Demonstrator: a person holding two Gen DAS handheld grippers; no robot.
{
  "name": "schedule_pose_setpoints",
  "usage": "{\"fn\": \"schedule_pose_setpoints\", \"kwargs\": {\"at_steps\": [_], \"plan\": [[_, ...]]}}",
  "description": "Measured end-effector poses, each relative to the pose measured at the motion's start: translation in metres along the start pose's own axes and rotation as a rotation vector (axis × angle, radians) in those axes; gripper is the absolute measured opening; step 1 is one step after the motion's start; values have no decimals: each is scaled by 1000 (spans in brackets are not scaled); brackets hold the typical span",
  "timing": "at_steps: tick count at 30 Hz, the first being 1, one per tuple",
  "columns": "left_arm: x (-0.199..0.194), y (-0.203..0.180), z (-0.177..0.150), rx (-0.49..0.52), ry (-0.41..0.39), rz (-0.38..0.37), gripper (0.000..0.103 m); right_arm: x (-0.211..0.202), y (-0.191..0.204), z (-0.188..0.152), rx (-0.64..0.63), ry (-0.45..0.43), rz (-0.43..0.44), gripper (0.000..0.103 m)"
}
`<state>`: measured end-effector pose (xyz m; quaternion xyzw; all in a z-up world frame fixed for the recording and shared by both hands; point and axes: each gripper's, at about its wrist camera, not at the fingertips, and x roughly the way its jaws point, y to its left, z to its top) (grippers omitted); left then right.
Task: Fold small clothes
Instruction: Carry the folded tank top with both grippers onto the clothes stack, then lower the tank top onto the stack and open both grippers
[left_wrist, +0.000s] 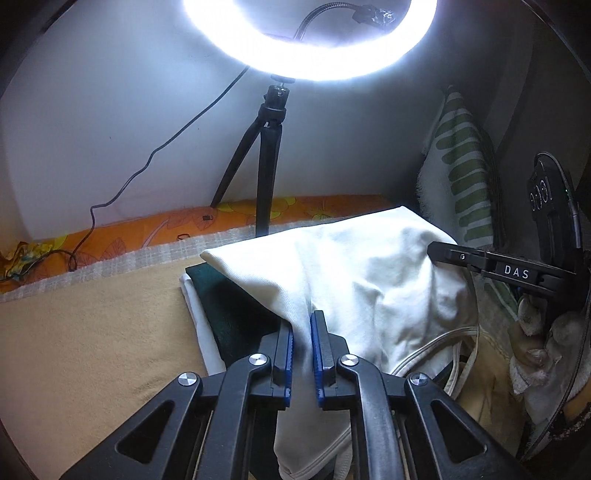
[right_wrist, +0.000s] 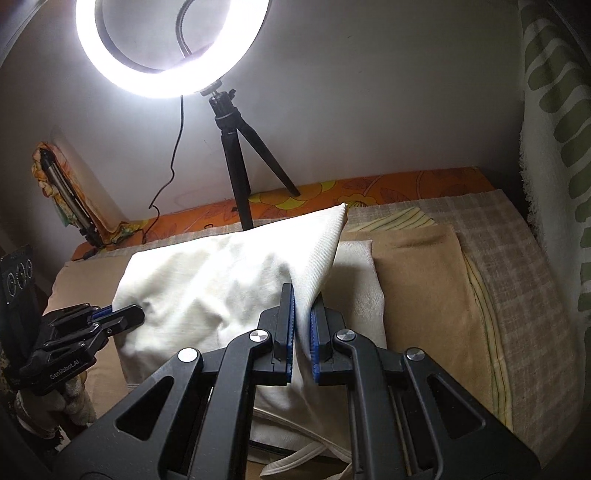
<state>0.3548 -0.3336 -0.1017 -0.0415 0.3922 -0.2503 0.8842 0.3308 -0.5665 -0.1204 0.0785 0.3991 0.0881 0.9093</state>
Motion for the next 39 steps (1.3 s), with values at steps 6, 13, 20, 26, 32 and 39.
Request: {"fn": "schedule_pose_setpoints", "kwargs": {"at_steps": [6,13,20,26,32,39], "plan": [[-6,-2,-3,41,-14,59,23,6,0,0,-13,19,-88,8],[-18,-4,-3,47,-27,69,25,-10,1,1,7,4,-118,10],[-46,-11,-7,61,-51,65,26,-34,16,1,13,-25,-115,10],[-80,-12,-12,70,-79,61,26,-59,44,-5,0,-52,-107,10],[-119,-12,-25,74,-108,62,26,-84,75,-20,-16,-74,-95,10],[-164,-14,-46,81,-138,66,26,-117,107,-42,-9,-107,-70,10]]}}
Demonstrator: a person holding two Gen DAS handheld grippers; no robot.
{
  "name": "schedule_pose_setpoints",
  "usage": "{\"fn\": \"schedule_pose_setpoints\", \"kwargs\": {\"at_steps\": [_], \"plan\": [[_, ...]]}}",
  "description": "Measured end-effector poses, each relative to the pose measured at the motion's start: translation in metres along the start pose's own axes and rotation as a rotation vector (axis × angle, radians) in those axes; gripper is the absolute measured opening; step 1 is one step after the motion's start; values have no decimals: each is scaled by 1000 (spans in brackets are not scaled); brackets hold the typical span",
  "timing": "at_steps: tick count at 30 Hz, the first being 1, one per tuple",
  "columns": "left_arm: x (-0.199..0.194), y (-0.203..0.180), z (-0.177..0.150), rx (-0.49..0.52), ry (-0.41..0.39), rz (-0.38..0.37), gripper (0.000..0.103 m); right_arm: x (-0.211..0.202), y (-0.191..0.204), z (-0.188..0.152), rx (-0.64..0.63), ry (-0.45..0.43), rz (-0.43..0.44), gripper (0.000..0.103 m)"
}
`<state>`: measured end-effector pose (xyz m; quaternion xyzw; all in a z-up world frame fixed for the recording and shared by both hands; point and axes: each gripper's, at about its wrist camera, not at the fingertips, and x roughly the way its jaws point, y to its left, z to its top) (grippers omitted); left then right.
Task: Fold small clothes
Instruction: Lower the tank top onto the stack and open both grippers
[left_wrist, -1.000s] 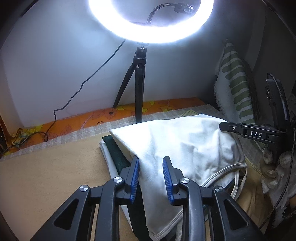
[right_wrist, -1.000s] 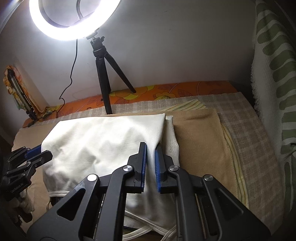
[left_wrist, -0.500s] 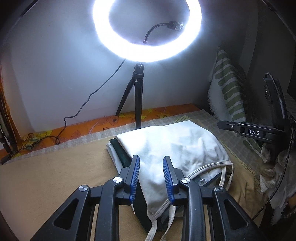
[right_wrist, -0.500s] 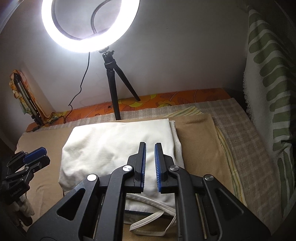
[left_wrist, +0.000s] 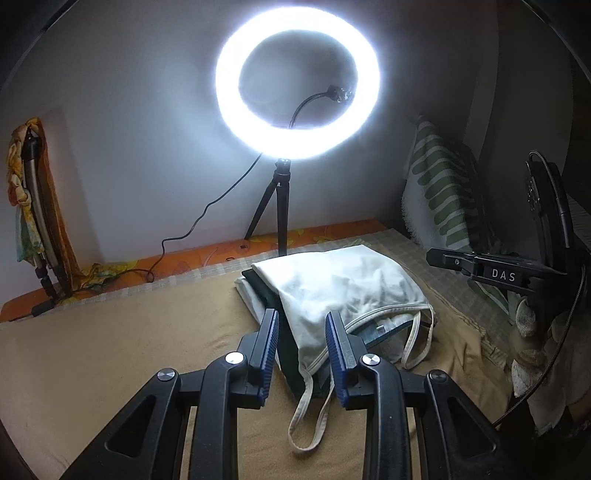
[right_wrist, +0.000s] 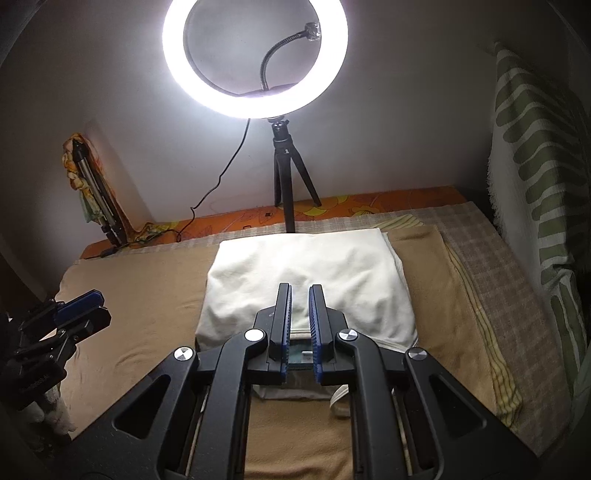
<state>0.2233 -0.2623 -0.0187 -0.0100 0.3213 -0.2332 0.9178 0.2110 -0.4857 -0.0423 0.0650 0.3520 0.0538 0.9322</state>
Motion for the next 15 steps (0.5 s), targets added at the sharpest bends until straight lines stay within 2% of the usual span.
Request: {"fn": "schedule_pose_setpoints", "kwargs": {"at_steps": [5,7,8,10,15], "plan": [[-33,1,-16,5,-19,4,29,-22,28,-23,-5,-9,30,10],[-46,3,-24,2,-26,5,31,-28,37,-33,-15,-12,28,16],[-51,3,-27,2,-29,5,31,-32,43,-39,-20,-20,24,26],[-61,4,-36,9,-36,6,34,-39,51,-50,-10,-36,37,33],[-83,0,-58,34,-48,7,39,-49,62,-73,29,-50,43,34]]}}
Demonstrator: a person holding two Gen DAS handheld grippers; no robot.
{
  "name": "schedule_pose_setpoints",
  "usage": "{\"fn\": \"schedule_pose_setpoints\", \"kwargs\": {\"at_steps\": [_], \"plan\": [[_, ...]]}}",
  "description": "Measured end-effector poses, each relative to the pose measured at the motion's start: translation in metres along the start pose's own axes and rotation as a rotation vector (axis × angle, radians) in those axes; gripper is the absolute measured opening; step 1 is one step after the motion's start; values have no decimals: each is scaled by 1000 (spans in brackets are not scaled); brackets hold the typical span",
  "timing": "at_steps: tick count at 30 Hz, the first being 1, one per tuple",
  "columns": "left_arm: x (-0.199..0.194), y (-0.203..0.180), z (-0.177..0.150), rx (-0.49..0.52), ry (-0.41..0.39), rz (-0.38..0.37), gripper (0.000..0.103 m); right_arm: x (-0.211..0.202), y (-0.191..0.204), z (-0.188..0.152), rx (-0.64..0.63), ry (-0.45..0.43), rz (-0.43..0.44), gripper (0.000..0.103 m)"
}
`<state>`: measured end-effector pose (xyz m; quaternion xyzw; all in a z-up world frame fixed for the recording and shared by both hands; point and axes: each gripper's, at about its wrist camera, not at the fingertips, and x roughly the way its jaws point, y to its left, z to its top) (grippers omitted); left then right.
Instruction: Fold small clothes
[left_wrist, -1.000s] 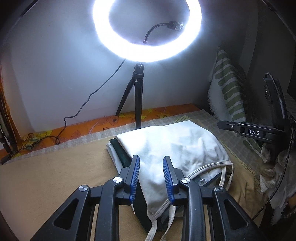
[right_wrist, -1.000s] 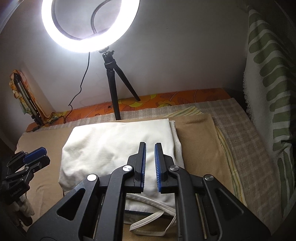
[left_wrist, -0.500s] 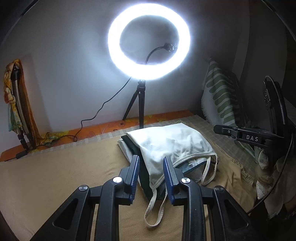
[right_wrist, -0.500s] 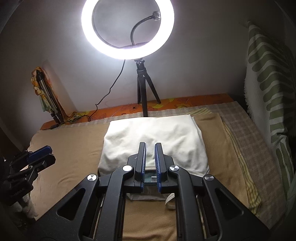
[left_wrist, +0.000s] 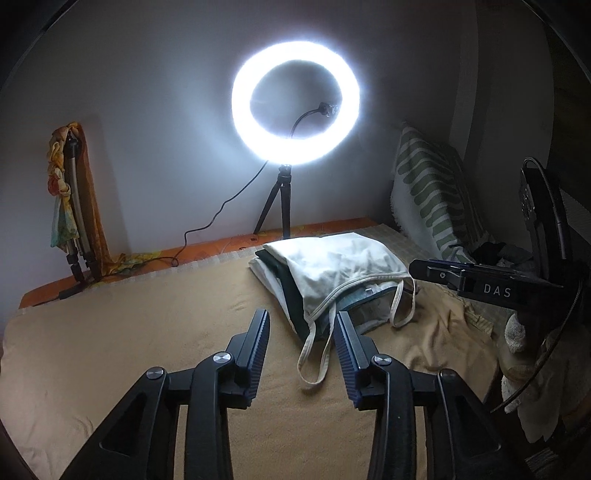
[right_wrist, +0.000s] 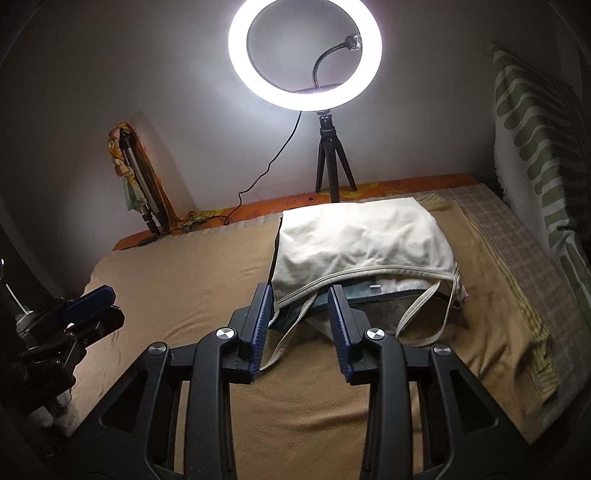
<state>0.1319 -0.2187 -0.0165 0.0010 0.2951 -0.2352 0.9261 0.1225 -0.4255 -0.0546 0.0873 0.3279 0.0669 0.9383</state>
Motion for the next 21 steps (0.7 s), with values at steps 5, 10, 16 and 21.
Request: {"fn": "schedule_pose_setpoints", "kwargs": {"at_steps": [5,10,16,21], "plan": [[-11,-1,-20,13,-5,-1,48,-5,9,-15,-10,-18,-32,42],[-12,0,-38,7,10,-11,60,-3,17,-21,-28,-27,-49,50],[-14,6,-45,27,-2,28,85,3,26,-25,-45,-42,-68,57],[-18,9,-46,36,-10,73,97,6,32,-28,-63,-61,-76,80]]}}
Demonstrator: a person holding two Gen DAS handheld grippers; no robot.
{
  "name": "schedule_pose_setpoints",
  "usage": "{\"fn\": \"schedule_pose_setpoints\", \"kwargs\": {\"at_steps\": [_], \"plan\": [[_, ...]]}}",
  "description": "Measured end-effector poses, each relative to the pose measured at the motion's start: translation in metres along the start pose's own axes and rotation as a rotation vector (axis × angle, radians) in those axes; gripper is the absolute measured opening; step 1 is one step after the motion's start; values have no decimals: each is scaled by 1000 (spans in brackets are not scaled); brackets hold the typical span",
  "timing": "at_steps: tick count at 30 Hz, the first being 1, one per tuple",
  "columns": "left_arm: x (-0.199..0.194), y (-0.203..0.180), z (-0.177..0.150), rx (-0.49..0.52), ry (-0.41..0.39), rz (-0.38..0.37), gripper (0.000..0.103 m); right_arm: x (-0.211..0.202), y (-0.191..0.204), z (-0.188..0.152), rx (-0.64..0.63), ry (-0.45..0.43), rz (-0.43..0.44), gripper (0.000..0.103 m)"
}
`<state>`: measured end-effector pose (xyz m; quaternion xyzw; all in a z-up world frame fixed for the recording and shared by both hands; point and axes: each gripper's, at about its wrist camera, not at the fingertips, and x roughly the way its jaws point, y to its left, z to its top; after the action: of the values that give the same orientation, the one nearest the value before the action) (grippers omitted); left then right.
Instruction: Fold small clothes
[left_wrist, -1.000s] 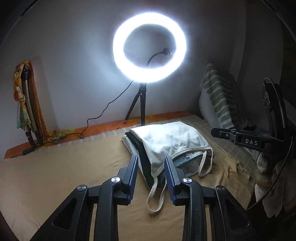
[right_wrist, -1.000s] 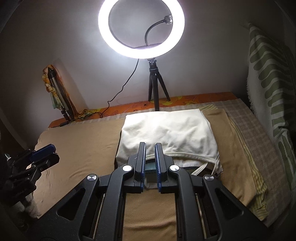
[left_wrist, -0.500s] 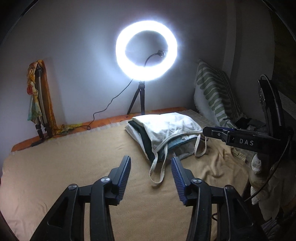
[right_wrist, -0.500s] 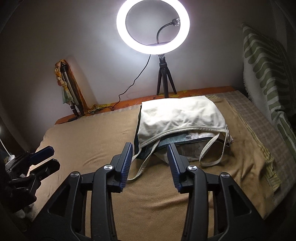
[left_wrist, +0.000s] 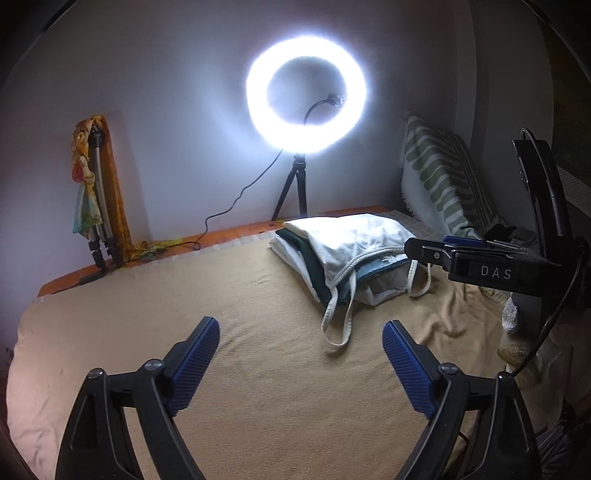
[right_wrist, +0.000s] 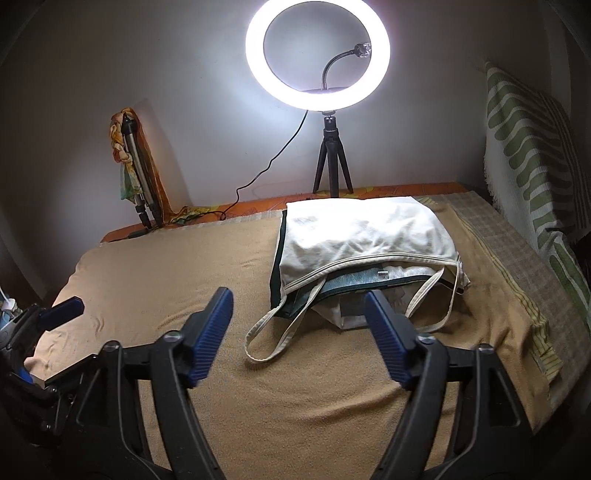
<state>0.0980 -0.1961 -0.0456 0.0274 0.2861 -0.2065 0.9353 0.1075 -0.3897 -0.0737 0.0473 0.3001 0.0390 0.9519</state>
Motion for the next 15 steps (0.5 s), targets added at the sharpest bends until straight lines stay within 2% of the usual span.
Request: {"fn": "schedule_pose_setpoints", "kwargs": {"at_steps": [2,5,10,11,15], "plan": [[-4,-1,-1,5,-10,14,103,0,1,0,-3,-5,2,85],[-10,-2,1,9,-26,19,103,-2,-2,0,22,-16,6,93],[-14,-5,3,14,-16,33,103,-5,-10,1,54,-34,-14,98],[-14,-5,3,10,-9,36,103,-5,-11,1,59,-36,-16,103],[-11,-3,2,-2,16,66,103,-5,-11,0,71,-40,-21,103]]}}
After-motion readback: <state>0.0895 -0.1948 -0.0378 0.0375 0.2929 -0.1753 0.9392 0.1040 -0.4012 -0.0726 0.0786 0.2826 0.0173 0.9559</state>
